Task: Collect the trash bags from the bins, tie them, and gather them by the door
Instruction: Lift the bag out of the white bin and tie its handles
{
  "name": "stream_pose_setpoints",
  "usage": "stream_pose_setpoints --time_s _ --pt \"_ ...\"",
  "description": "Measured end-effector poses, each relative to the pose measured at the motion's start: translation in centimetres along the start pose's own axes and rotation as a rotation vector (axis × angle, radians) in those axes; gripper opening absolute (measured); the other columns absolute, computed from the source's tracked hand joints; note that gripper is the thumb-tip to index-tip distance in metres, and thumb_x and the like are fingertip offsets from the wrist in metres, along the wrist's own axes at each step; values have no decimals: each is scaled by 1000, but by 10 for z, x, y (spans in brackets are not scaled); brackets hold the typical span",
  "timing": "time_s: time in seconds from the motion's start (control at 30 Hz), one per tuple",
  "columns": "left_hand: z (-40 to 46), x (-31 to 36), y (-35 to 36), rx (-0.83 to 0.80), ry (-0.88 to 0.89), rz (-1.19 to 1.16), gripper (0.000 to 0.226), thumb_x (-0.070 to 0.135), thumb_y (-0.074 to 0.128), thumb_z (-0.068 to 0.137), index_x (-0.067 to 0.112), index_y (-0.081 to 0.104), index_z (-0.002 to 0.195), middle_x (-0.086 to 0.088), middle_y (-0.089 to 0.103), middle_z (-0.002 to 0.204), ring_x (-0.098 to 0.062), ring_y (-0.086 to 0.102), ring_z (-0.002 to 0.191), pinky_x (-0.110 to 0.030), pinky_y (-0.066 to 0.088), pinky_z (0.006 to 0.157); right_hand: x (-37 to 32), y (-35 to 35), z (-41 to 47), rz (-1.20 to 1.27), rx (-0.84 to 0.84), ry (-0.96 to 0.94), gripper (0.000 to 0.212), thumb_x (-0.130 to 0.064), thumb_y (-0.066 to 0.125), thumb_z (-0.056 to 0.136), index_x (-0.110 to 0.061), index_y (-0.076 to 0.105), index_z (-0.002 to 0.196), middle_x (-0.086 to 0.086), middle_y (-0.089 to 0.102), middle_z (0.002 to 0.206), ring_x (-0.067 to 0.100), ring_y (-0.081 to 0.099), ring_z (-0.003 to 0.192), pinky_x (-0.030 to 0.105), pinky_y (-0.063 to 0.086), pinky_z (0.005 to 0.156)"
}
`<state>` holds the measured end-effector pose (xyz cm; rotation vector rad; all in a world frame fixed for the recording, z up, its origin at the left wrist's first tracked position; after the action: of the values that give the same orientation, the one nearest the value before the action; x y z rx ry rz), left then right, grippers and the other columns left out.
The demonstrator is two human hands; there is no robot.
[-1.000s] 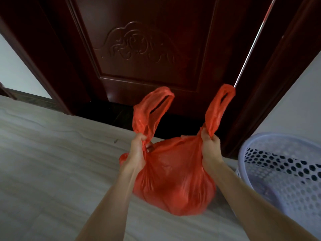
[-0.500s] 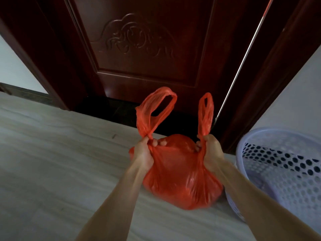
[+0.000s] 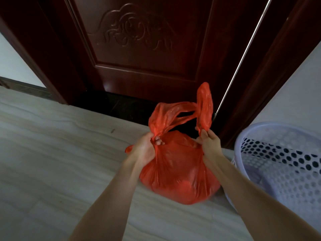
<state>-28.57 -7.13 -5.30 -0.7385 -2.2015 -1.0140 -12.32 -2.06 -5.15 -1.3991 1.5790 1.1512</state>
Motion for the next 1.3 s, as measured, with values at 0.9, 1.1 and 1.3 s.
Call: stream_pose_setpoints --time_s 0.9,1.1,1.3 --pt "-14 -12 27 277 395 370 23 4 54 88 20 51 72 -1 56 69 -6 54 57 -12 44 54 -13 0 -19 134 -395 188 21 2 44 91 -5 61 81 -1 68 55 5 61 44 15 49 46" --pt "-18 1 13 273 524 500 13 15 29 100 16 35 89 -1 48 63 0 54 33 -12 43 51 -15 -6 -9 -260 -314 -149 20 1 34 96 -9 50 91 13 62 70 6 62 44 16 51 50" --pt "-10 1 8 104 579 725 3 14 36 98 11 37 96 1 57 60 5 57 43 -9 43 48 -14 -6 3 -263 -6 -205 24 -6 37 95 -18 54 84 7 54 57 4 54 38 23 46 49"
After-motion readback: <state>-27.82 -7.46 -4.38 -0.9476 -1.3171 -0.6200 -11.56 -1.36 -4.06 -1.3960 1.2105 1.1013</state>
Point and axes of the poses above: each hand's wrist, its own z-axis towards the middle knuckle, its own y-axis out of the palm, x = y × z, the point moved 1 cm from there along z, towards the middle knuckle
